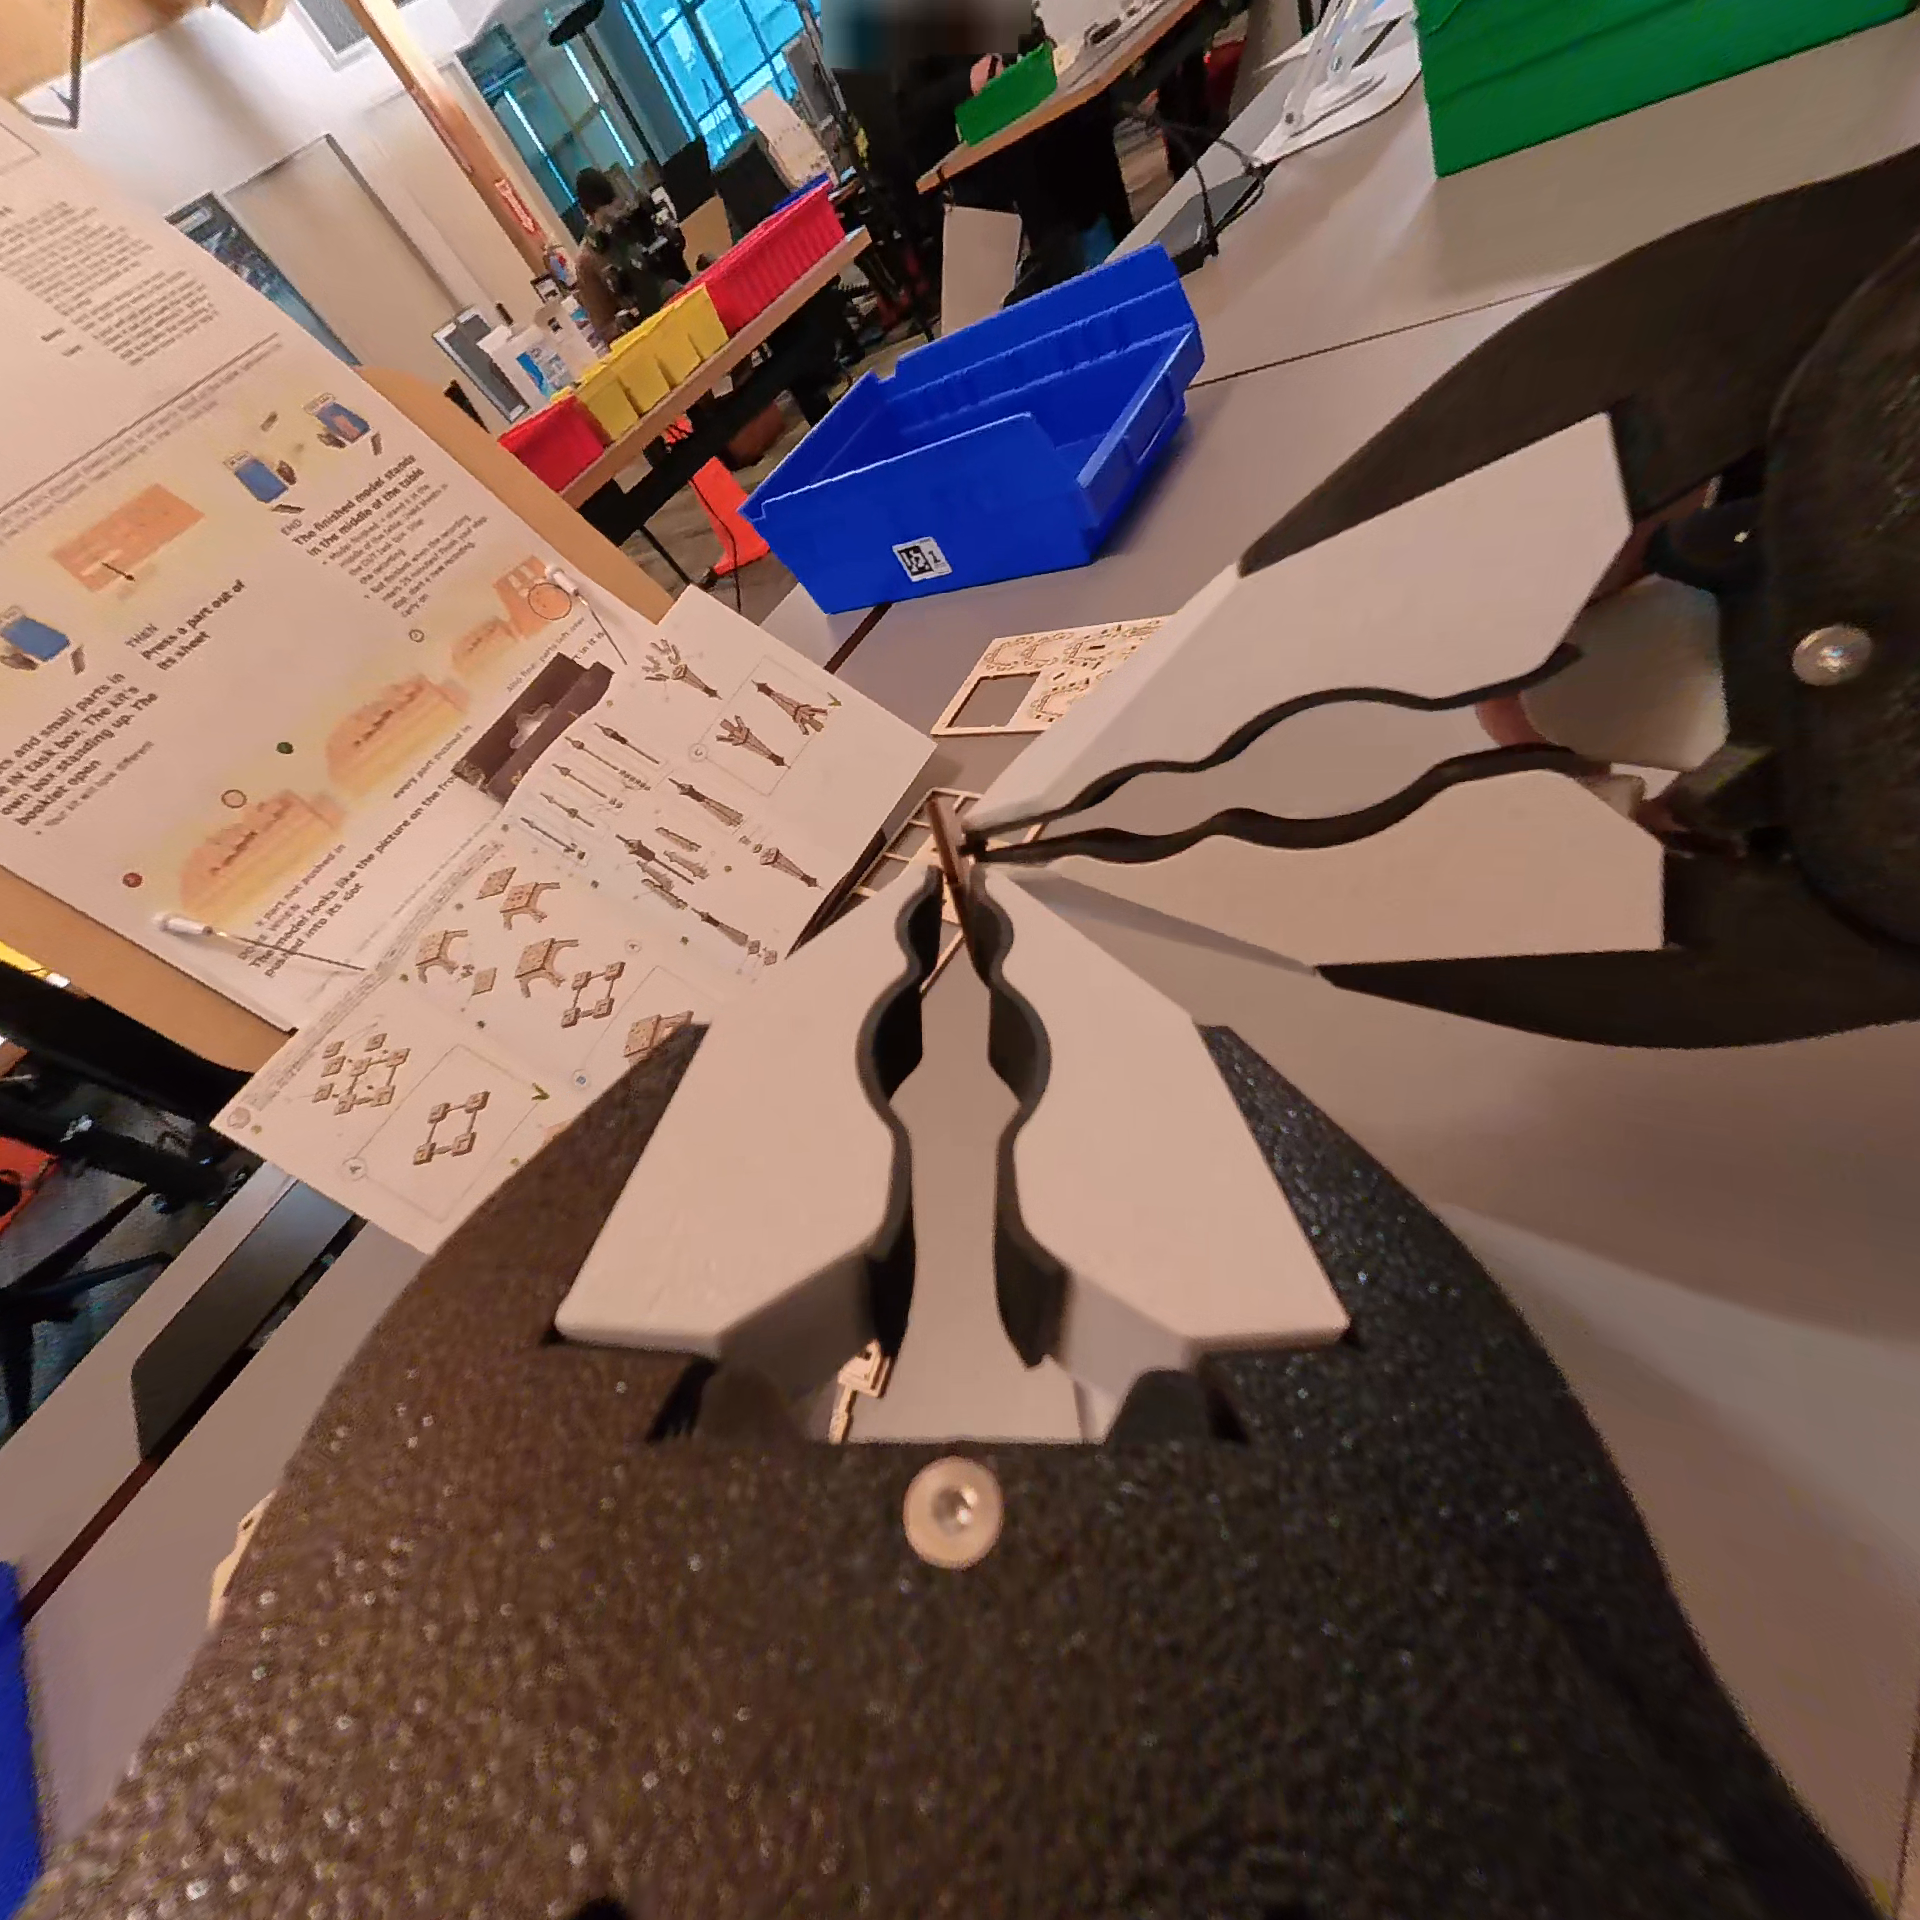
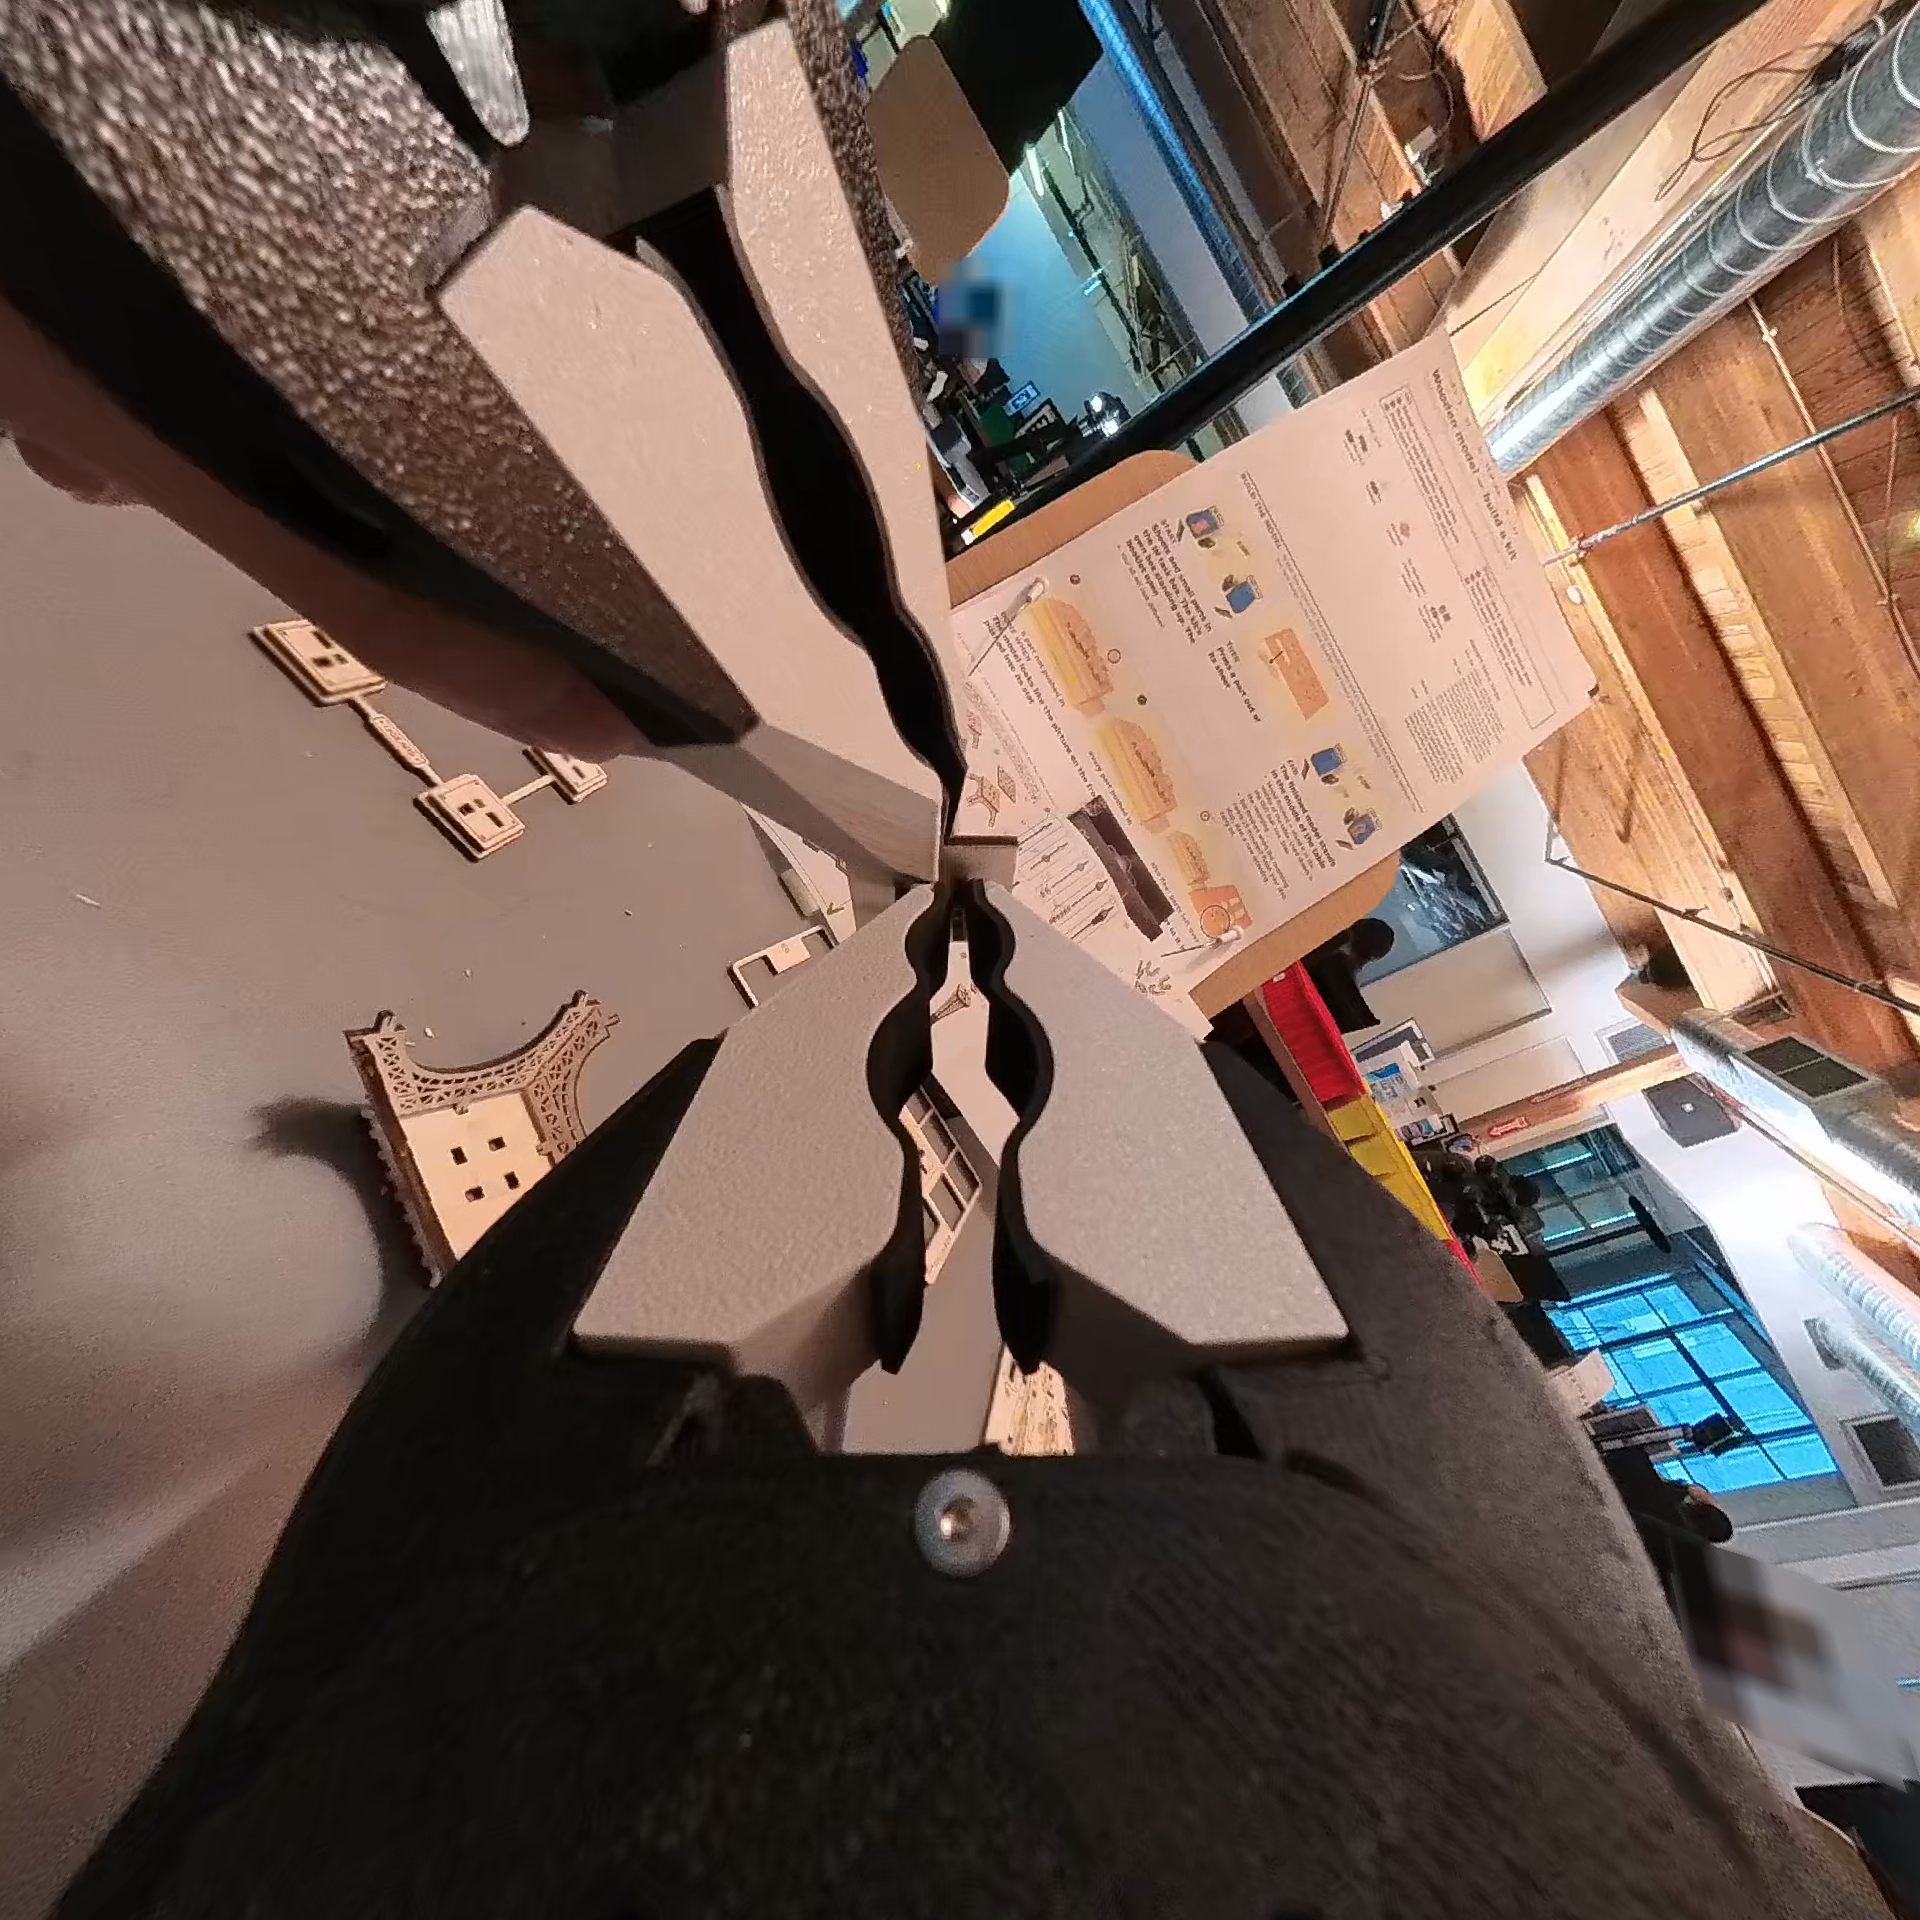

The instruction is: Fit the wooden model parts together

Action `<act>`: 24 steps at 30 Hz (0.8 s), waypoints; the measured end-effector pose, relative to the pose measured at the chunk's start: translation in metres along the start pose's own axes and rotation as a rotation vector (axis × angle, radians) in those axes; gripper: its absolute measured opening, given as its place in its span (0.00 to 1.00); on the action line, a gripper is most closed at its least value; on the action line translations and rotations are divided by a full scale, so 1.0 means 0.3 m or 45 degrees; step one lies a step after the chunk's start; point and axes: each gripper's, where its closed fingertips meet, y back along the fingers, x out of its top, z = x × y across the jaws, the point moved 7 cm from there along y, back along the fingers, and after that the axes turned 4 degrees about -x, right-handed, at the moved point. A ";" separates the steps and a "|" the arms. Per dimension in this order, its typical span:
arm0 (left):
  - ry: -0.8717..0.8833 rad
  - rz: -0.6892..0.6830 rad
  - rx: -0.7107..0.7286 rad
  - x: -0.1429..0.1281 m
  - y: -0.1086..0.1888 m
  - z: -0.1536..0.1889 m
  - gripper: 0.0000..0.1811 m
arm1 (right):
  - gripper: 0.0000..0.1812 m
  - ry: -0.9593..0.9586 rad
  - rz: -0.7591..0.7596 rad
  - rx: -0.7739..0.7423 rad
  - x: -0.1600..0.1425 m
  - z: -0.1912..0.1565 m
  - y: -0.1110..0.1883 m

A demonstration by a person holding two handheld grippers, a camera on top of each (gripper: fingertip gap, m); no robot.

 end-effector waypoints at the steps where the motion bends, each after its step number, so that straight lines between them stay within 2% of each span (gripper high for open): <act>1: -0.005 -0.006 0.007 0.001 0.001 0.001 0.01 | 0.00 -0.006 0.001 0.001 0.001 -0.001 0.000; 11: 0.114 0.042 -0.030 0.022 0.023 -0.003 0.01 | 0.00 -0.092 0.055 -0.002 0.018 0.014 0.020; 24: 0.085 0.011 -0.013 0.010 0.038 -0.022 0.00 | 0.00 -0.089 0.114 0.002 0.024 -0.005 0.017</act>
